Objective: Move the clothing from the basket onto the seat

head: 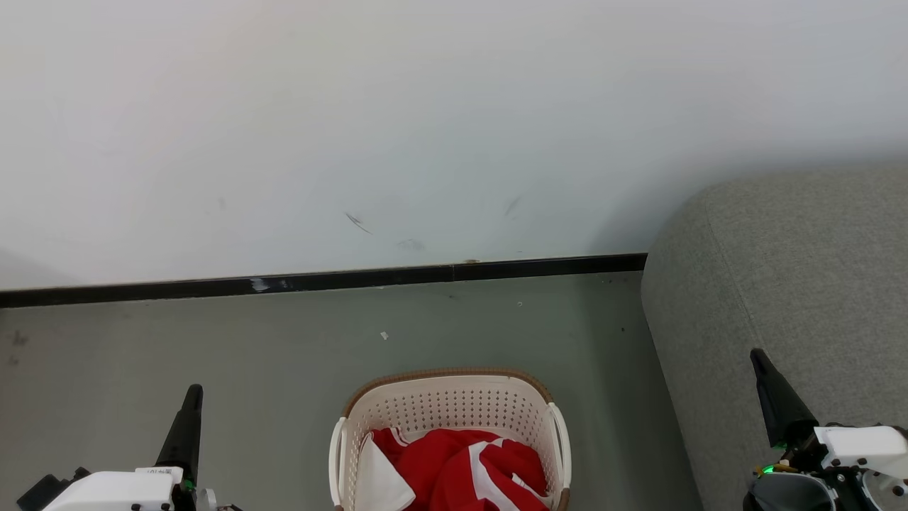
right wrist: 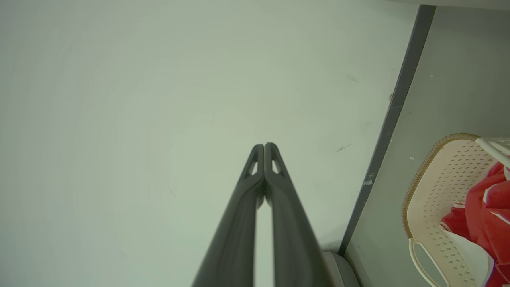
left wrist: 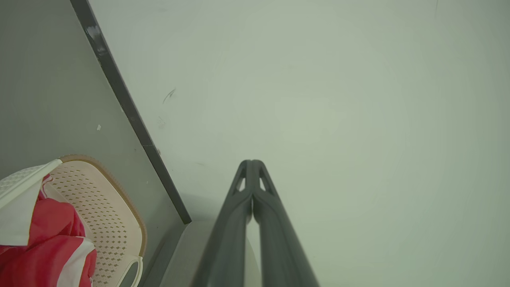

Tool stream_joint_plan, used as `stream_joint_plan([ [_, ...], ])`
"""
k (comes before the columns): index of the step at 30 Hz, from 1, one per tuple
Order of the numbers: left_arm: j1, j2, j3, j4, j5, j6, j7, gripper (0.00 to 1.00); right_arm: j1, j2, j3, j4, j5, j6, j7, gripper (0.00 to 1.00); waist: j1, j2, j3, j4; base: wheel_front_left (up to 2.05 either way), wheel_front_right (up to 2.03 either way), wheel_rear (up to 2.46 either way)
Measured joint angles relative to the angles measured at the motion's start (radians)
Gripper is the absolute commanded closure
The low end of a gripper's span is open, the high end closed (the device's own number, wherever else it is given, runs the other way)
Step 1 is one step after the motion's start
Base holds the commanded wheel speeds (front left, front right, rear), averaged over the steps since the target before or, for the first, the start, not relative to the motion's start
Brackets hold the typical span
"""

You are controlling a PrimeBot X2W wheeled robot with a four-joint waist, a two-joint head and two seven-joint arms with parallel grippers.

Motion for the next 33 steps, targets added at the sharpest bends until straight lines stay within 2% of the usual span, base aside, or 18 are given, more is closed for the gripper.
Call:
stream_joint_plan([
  [14,0.002,-0.001,-0.001,0.004,0.000,0.000,0.000,1.00,0.003,0.001,0.000,0.002,-0.001,0.000,0.000,1.00,0.0000,0.0000,0.000,0.000,0.00,0.00,0.00],
  [15,0.006,-0.005,-0.001,0.012,0.001,0.000,0.000,0.00,0.008,0.004,0.000,0.009,-0.001,0.000,0.000,0.00,0.0000,0.0000,0.000,0.000,0.00,0.00,0.00],
  [20,0.051,-0.032,-0.007,0.059,0.001,0.001,-0.001,0.00,0.062,0.026,0.002,0.052,-0.002,-0.001,0.000,0.00,0.0000,0.0000,0.000,0.000,0.00,0.00,0.00],
  [33,0.046,-0.030,0.002,0.036,0.000,0.000,-0.012,0.00,0.063,0.027,0.022,0.011,-0.001,-0.001,-0.033,0.00,0.0001,0.0000,0.003,0.001,0.00,0.00,0.00],
])
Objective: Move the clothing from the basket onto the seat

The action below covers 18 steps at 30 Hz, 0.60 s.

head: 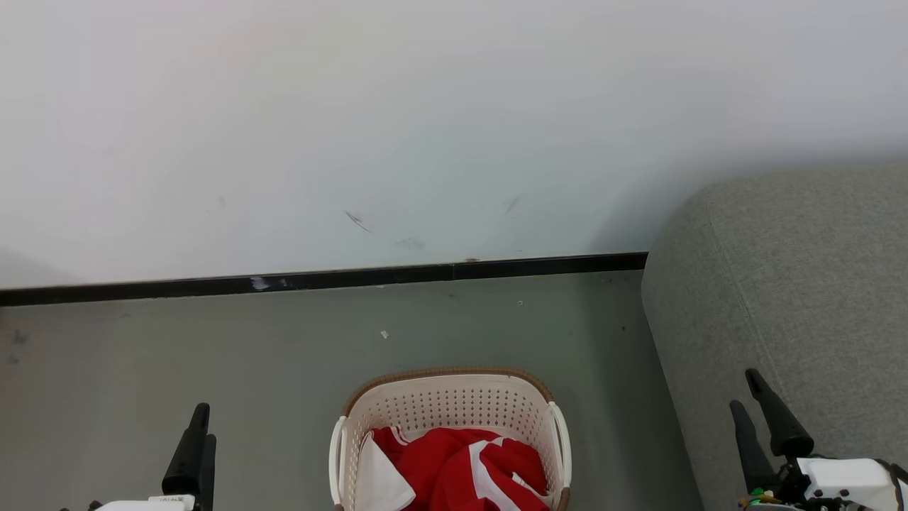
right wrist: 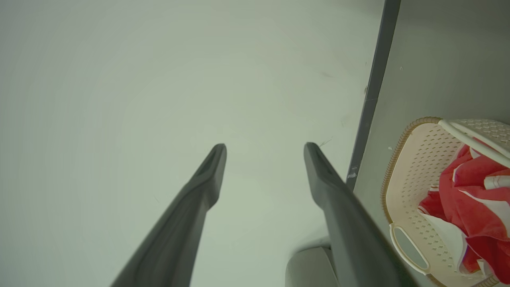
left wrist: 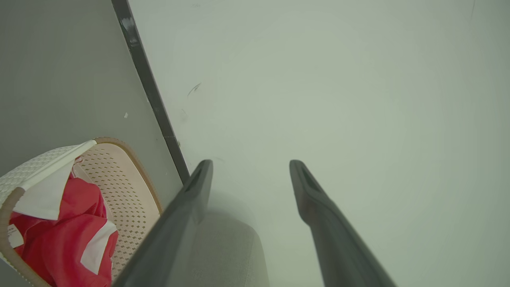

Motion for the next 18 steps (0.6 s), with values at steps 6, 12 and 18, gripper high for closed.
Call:
stream_joint_plan([
  [6,-0.001,0.002,0.003,-0.021,0.001,0.000,-0.012,0.00,-0.001,-0.001,0.010,-0.031,-0.002,0.000,-0.020,0.00,0.0012,0.0000,0.000,0.000,0.00,0.00,0.00],
  [12,-0.002,0.023,0.002,-0.049,0.035,0.000,-0.026,0.00,-0.004,-0.007,0.033,-0.062,-0.034,0.000,-0.041,0.00,0.0049,0.0000,-0.001,0.000,0.00,0.00,0.00],
  [18,-0.002,0.037,-0.009,-0.080,0.086,-0.002,-0.056,0.00,-0.018,-0.039,0.066,-0.090,-0.105,0.000,-0.067,0.00,0.0079,0.0000,-0.003,-0.001,0.00,0.00,0.00],
])
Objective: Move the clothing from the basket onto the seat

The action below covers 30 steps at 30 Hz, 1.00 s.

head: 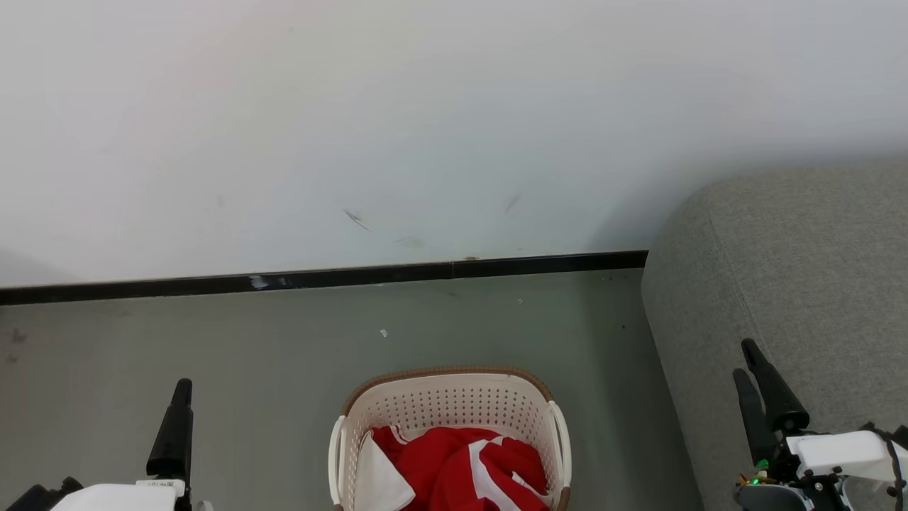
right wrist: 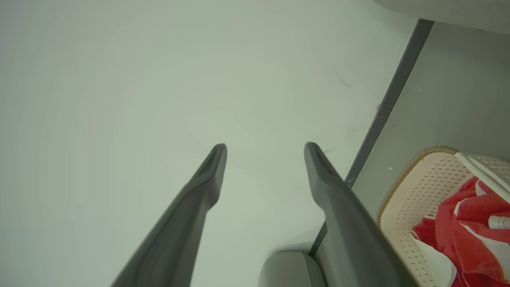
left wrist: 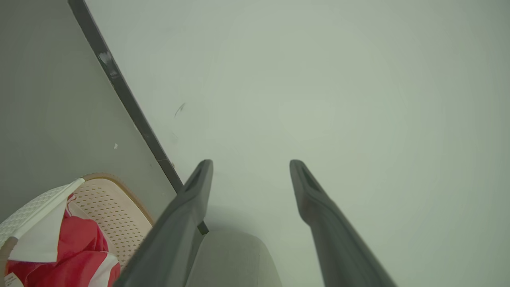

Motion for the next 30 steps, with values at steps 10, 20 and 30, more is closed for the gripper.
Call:
stream_joint_plan([
  [10,0.000,0.051,-0.037,-0.036,0.106,-0.007,-0.055,0.00,0.000,-0.045,0.048,-0.025,-0.143,0.000,-0.047,0.00,0.0007,0.0000,-0.003,-0.002,0.00,0.00,0.00],
  [20,0.001,0.103,-0.087,-0.052,0.249,-0.009,-0.109,0.00,0.000,-0.067,0.078,-0.035,-0.289,0.000,-0.085,0.00,-0.0034,0.0000,-0.002,-0.007,0.00,0.00,0.00],
  [30,0.001,0.158,-0.113,-0.061,0.413,-0.016,-0.147,0.00,-0.003,-0.118,0.094,-0.058,-0.537,0.001,-0.121,0.00,-0.0066,0.0000,0.001,-0.011,0.00,0.00,0.00],
])
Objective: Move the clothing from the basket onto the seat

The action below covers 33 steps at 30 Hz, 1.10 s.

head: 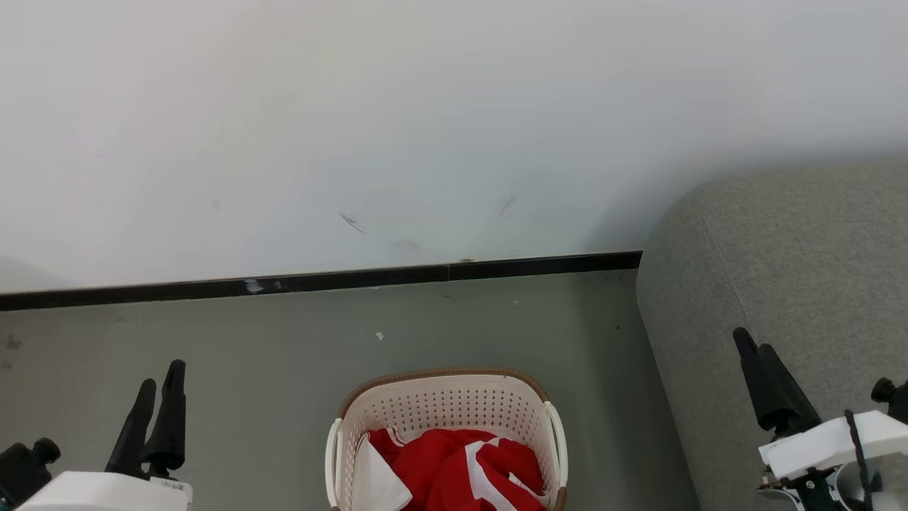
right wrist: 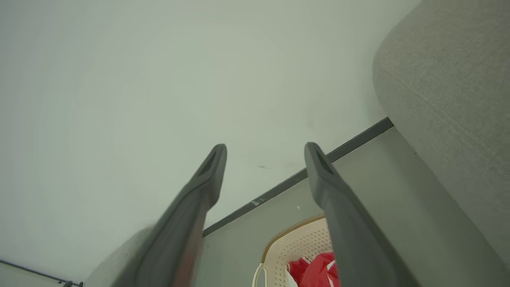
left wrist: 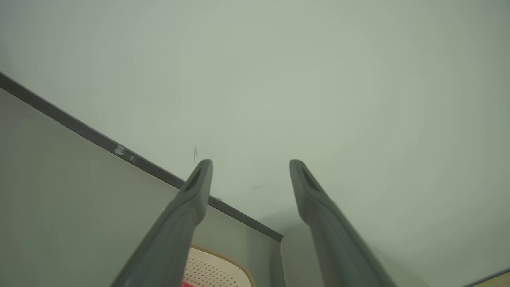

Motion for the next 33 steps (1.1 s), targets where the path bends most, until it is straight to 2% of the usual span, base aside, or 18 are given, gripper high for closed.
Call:
stream_joint_plan([
  [8,0.000,0.030,-0.008,-0.010,0.153,-0.001,-0.029,0.00,0.000,-0.011,0.018,-0.009,-0.192,0.000,-0.028,0.00,-0.0006,0.0000,0.001,0.000,0.00,0.00,0.00],
  [11,0.000,0.033,-0.008,-0.019,0.202,-0.001,-0.038,0.00,0.000,-0.005,0.018,-0.013,-0.219,0.000,-0.035,0.00,-0.0007,0.0000,0.001,0.000,0.00,0.00,0.00],
  [19,0.000,0.035,-0.012,-0.032,0.354,-0.009,-0.065,0.00,0.000,0.011,0.019,-0.028,-0.365,0.001,-0.061,0.00,-0.0009,0.0000,0.003,0.001,0.00,0.00,0.00],
  [33,0.000,0.028,-0.021,-0.043,0.547,-0.015,-0.117,0.00,0.000,0.043,-0.002,-0.045,-0.609,0.001,-0.114,0.00,-0.0010,0.0000,0.006,0.000,0.00,0.00,0.00],
])
